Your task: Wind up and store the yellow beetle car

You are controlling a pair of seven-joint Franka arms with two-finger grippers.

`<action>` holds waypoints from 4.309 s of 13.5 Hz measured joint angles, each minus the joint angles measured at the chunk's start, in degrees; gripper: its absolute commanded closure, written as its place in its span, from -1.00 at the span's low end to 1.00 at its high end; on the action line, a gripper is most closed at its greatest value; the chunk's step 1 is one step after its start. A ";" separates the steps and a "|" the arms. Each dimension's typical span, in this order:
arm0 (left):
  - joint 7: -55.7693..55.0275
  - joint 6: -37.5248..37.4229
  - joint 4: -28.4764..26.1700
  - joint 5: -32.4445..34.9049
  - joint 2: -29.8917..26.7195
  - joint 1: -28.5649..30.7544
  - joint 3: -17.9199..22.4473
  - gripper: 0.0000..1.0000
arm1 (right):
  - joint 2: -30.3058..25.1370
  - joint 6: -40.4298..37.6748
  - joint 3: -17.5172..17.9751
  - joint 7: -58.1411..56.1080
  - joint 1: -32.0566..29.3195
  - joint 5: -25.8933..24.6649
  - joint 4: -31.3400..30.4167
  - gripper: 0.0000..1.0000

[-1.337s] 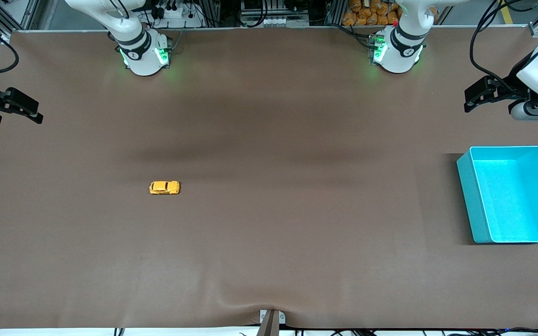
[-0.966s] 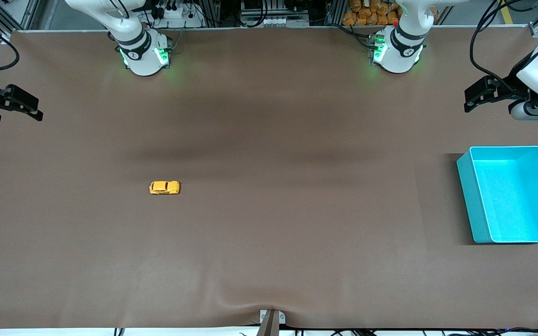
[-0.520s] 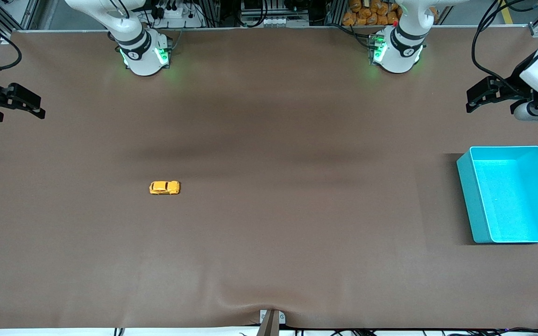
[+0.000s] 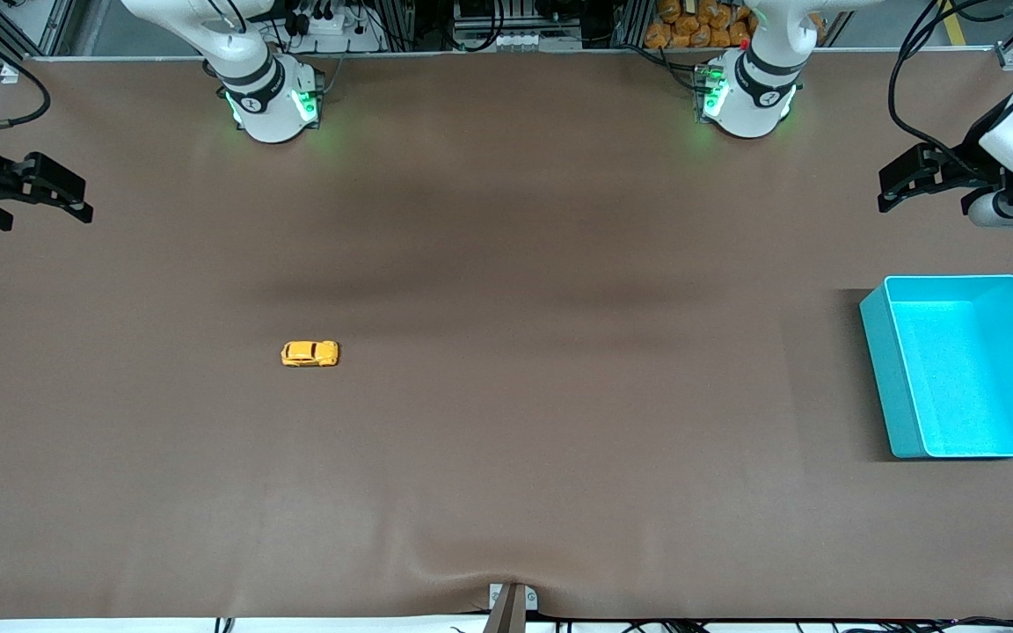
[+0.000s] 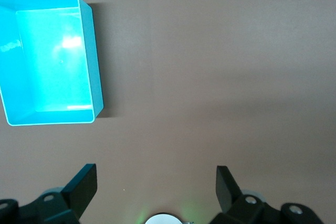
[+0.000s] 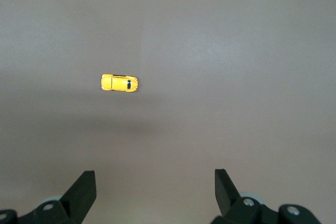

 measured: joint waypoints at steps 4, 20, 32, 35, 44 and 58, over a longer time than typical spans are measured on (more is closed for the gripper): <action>0.00 0.00 0.00 0.00 0.00 0.00 0.01 -1.00 | 0.00 0.15 -0.01 0.00 0.17 0.00 0.19 -1.00; 0.00 0.00 0.00 0.00 0.00 0.00 0.07 -1.00 | 0.00 0.24 -0.01 0.00 0.17 0.24 0.90 -1.00; 0.00 0.00 0.00 0.00 0.00 0.00 0.03 -1.00 | 0.00 0.24 -0.01 0.00 0.17 0.36 0.91 -1.00; 0.00 0.00 0.00 0.00 0.00 0.00 0.03 -1.00 | 0.00 0.24 -0.01 0.00 0.17 0.39 0.91 -1.00; 0.00 0.00 0.00 0.00 0.00 0.00 0.03 -1.00 | 0.00 0.10 0.03 -0.01 0.91 0.93 1.61 -1.00; 0.00 0.00 0.01 0.00 0.00 0.00 0.01 -1.00 | 0.00 0.07 0.56 -0.50 7.98 3.50 4.03 -1.00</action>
